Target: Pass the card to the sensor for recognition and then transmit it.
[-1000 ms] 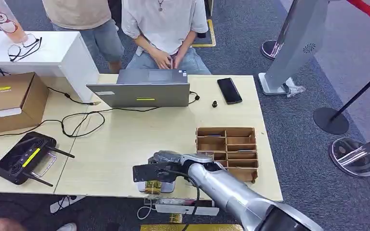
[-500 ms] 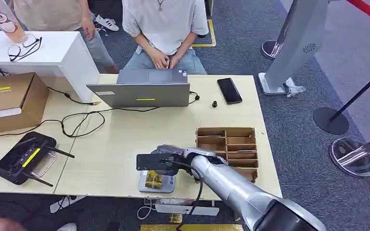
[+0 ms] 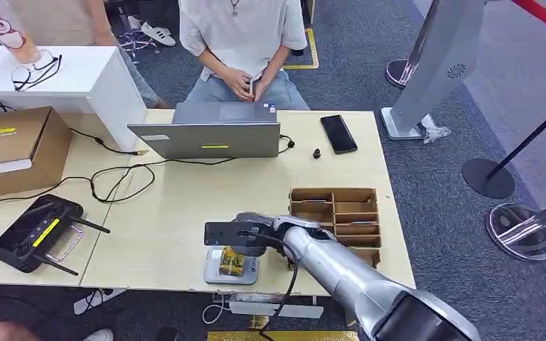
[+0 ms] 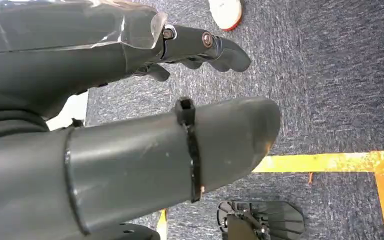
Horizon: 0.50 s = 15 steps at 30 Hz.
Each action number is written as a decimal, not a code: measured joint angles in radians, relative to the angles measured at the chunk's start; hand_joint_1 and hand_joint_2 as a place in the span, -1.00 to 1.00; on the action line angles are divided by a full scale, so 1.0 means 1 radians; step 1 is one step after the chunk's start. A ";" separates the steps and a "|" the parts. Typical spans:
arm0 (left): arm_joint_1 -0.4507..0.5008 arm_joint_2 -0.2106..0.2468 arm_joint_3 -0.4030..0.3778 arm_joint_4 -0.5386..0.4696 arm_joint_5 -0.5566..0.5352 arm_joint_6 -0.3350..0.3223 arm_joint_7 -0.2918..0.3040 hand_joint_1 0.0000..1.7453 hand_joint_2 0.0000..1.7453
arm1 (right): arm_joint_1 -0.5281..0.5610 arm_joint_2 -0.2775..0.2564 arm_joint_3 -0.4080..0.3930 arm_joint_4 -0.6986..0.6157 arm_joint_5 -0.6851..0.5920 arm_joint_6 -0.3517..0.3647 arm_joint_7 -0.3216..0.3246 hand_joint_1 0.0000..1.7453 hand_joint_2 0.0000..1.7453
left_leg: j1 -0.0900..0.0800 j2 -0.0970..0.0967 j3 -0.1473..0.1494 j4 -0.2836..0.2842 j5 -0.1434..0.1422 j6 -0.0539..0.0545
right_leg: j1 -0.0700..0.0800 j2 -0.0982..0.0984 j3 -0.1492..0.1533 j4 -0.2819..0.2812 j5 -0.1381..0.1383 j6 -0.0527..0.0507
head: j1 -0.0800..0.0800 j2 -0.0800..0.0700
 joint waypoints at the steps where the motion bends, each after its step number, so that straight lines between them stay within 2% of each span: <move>1: 0.000 0.000 0.000 0.000 0.000 0.000 0.000 -1.00 -1.00 | 0.000 0.003 0.000 0.004 0.000 -0.001 0.001 1.00 1.00 | 0.000 0.000 0.000 0.000 0.000 0.000 | 0.000 0.000 0.000 0.000 0.000 0.000 | 0.000 0.000; 15: 0.000 0.000 0.000 0.000 0.003 0.000 0.000 -1.00 -1.00 | 0.001 0.020 0.000 0.044 0.003 -0.010 0.010 1.00 1.00 | 0.000 0.000 0.000 0.000 0.000 0.000 | 0.000 0.000 0.000 0.000 0.000 0.000 | 0.000 0.000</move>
